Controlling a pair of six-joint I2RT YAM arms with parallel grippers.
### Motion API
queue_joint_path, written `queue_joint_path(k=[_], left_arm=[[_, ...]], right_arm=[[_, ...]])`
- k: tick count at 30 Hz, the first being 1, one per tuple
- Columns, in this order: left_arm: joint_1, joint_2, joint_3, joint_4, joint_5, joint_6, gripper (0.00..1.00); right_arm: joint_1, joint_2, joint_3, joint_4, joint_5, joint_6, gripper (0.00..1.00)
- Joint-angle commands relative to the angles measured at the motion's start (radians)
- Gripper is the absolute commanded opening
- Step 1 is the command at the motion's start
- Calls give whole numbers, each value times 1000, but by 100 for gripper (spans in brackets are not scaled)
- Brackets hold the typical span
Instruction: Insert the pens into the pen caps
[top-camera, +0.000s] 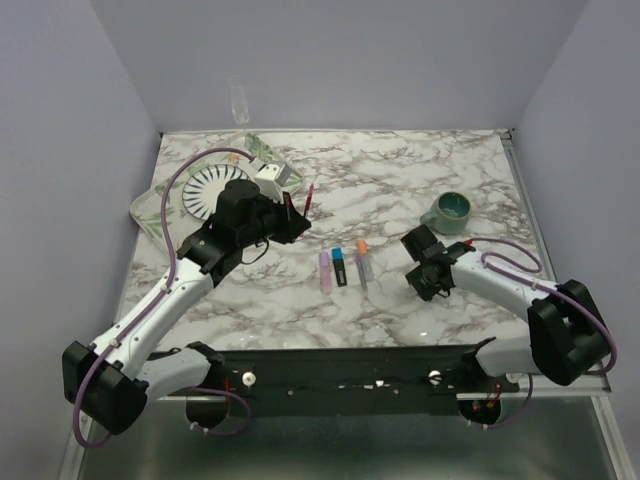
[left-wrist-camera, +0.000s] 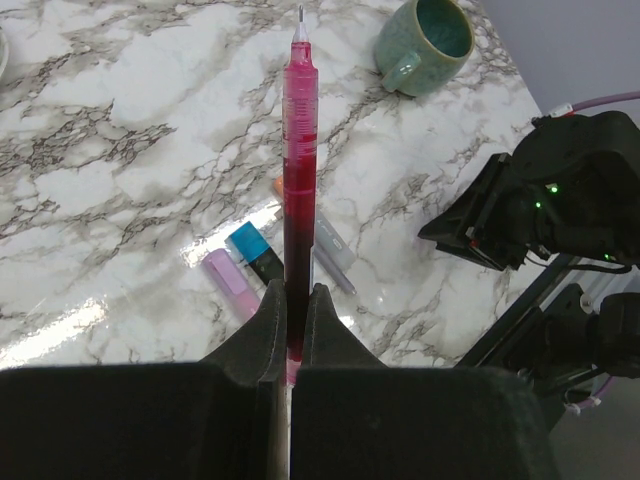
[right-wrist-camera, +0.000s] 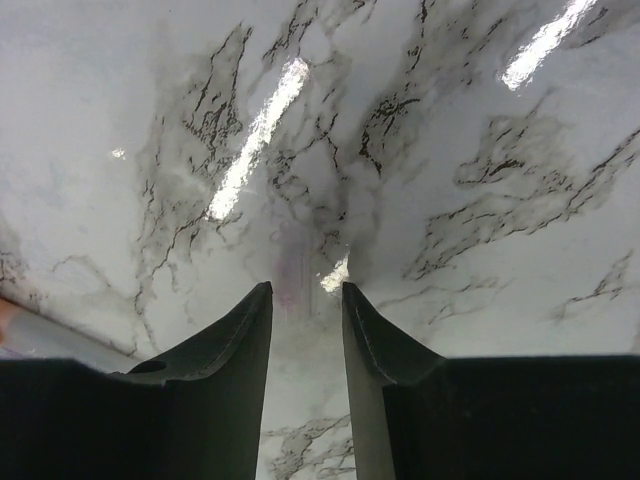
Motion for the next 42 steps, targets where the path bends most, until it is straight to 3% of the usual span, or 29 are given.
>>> queue_joint_path(k=[1,12,16,18,19,35,42], left_arm=[[2,-9,3,1,-1,11,0],[2,-22,3,3,-16,24,0],[2,-28,3,3,-23,25,0],[2,-29,0,4,-21,25,0],[2,-31,0,7,-21,25,0],[2,-29,-9,31,20,25,0],[2,-28,-9,31,26,27,0]], right_arm=[[-18,72,29,42,-13,-5,41],[-20,140,-34,122,-70,-2,30],[-20,143,-51,102,-72,4,13],[-19,145,-54,96,-75,14,11],[-20,142,-59,96,-73,17,2],[-20,83,-10,125,-10,-192,1],[-20,45,10,162,-21,-360,1]])
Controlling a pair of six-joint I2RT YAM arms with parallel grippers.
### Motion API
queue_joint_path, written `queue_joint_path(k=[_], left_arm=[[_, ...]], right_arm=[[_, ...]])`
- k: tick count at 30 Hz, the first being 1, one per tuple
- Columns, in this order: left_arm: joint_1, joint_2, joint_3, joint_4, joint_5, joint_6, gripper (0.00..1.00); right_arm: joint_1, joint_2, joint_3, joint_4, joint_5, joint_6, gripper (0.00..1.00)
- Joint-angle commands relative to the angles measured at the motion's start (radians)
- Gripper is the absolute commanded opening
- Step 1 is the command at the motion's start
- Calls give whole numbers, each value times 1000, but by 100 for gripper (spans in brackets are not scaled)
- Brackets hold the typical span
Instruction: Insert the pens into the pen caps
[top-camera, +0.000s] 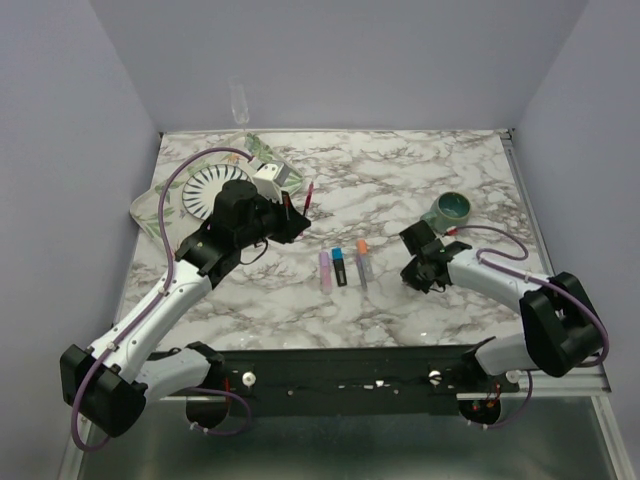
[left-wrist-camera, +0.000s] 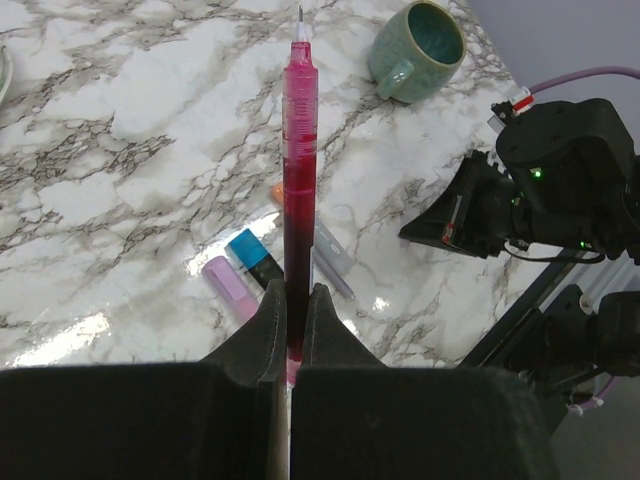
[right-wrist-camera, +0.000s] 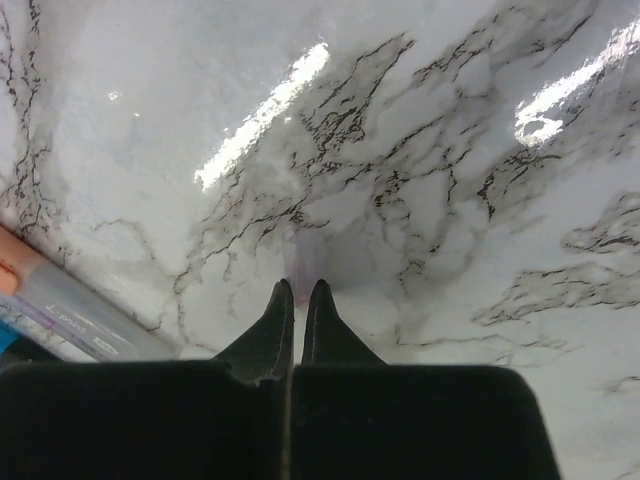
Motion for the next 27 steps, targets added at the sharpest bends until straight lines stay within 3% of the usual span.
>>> queue_joint_path(k=[1,8,12,14,17,20,27], left_arm=[[2,-10,-7,22,26,16,0],[2,7,-7,28,64,14,0],[2,16,-6,28,75,11,0],[2,16,-6,29,75,11,0],[2,14,-9,31,76,8,0],[2,14,-4,34,82,8,0],[2,7,-7,31,84,10,0]], right_arm=[[-3,-29,15,-4,36,-162,1],[-3,-104,23,91,2,-386,1],[-3,-114,41,73,11,-393,1],[-4,-91,78,-18,40,-331,1],[-3,-57,138,-208,111,-160,18],[-10,-60,99,-165,73,-170,35],[-38,-45,48,-96,28,-142,40]])
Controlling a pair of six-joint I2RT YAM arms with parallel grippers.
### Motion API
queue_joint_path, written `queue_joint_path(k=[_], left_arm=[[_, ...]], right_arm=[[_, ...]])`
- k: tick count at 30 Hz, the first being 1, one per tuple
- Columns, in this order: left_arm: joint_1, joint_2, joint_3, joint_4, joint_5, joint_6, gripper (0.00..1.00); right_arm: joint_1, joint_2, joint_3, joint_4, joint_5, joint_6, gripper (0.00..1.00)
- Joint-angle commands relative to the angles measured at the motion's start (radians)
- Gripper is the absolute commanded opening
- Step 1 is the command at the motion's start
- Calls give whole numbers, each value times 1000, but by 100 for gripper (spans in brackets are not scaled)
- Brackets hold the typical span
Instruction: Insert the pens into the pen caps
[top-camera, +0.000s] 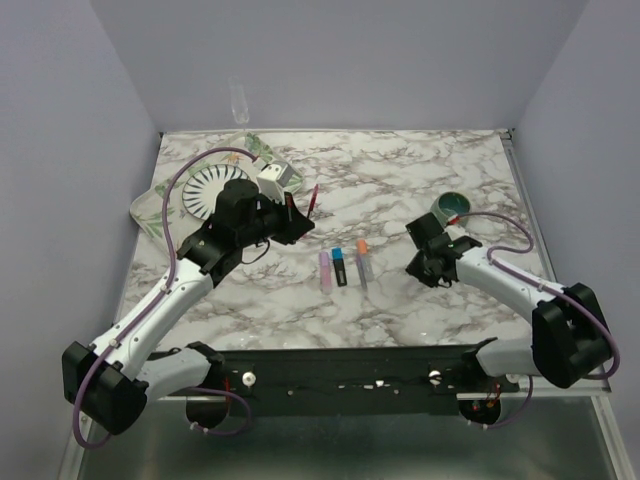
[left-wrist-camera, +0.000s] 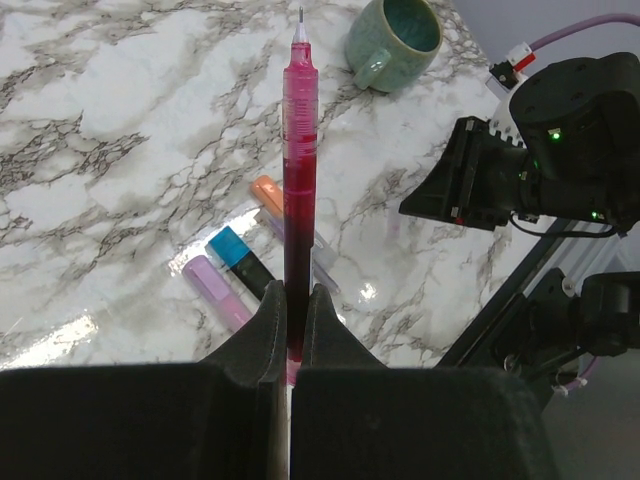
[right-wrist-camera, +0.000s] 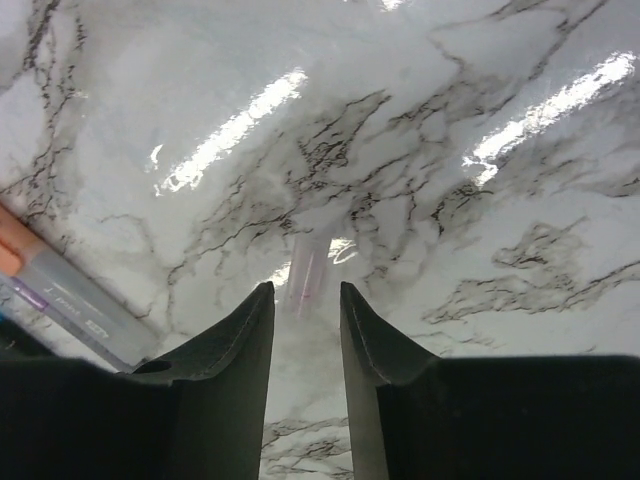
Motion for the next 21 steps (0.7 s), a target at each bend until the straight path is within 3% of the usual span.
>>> queue_joint_path(k=[1,18,21], left_arm=[[2,-9,-7,20,27,11,0],[2,-7,-7,20,24,11,0],[2,-9,-6,20,21,13,0]], right_arm=[[-16,32,-11,-18,-11,59,40],[-20,113,-83,148,14,105,24],[-22,128,-69,134,12,94,12]])
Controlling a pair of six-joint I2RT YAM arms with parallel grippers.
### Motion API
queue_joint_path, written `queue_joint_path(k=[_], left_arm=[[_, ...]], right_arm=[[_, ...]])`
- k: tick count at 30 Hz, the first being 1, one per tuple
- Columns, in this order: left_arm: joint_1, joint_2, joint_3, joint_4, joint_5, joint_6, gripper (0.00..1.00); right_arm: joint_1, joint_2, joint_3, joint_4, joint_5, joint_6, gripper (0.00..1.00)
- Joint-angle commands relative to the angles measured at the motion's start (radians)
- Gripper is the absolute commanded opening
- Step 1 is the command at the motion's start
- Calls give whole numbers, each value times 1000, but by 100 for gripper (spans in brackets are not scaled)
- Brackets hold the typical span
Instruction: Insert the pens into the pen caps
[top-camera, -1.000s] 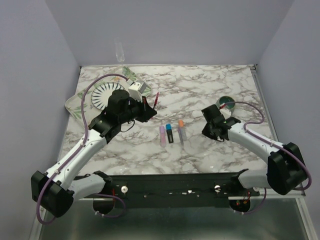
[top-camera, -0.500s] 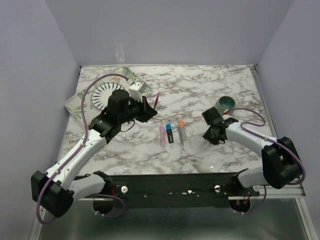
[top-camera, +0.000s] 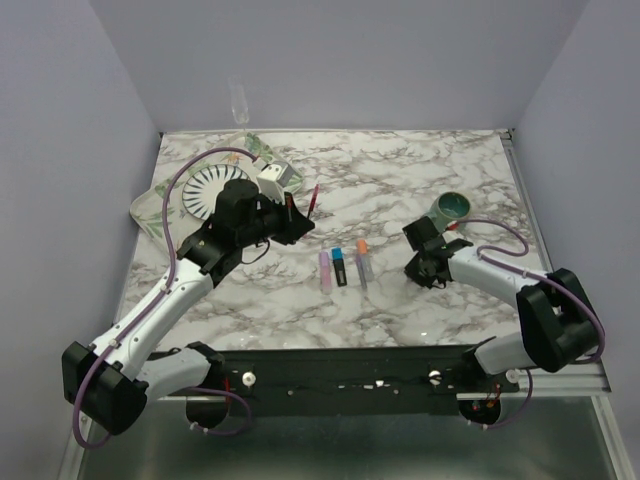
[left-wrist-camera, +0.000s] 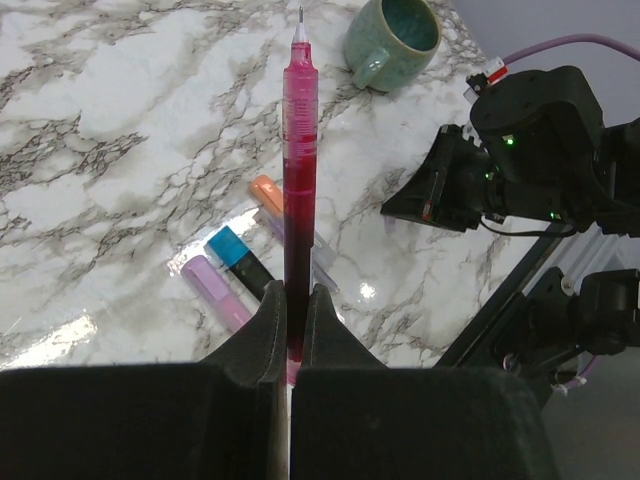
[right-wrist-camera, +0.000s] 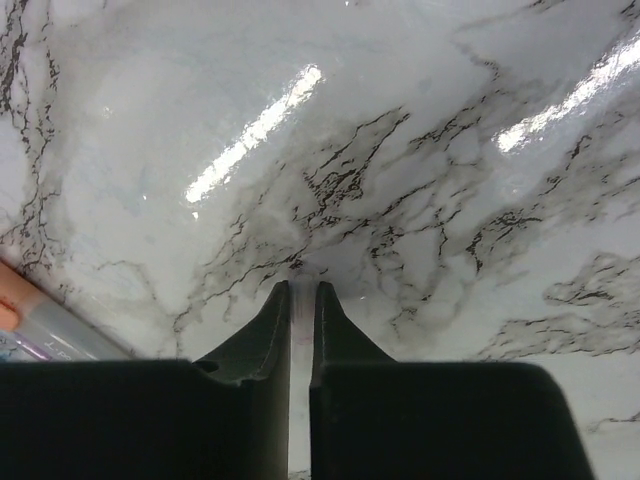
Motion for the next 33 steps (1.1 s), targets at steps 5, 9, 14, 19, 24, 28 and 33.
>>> queue_joint_path(k=[5,9,14,19,24,28,33], left_arm=[[2,-15,-10,22,20,14,0],[0,-6,-13,37,68,16,0],[-19,1,-23,117,244,1,0],[-85,-24,-40,183,388,1,0],[-118,-55,-59,234,467,2,0],[-116,-67,-76,283,505,-33,0],[-118,-72,-82,306,514,-45,0]], right_arm=[[-3,39,-1,6,31,-13,1],[-4,-45,19,52,4,-175,1],[-3,-321,81,213,-137,-426,1],[-3,-418,203,365,-395,-512,1],[-4,-470,184,648,-584,-426,1],[3,-483,159,849,-633,-362,1],[25,-458,167,905,-669,-313,1]])
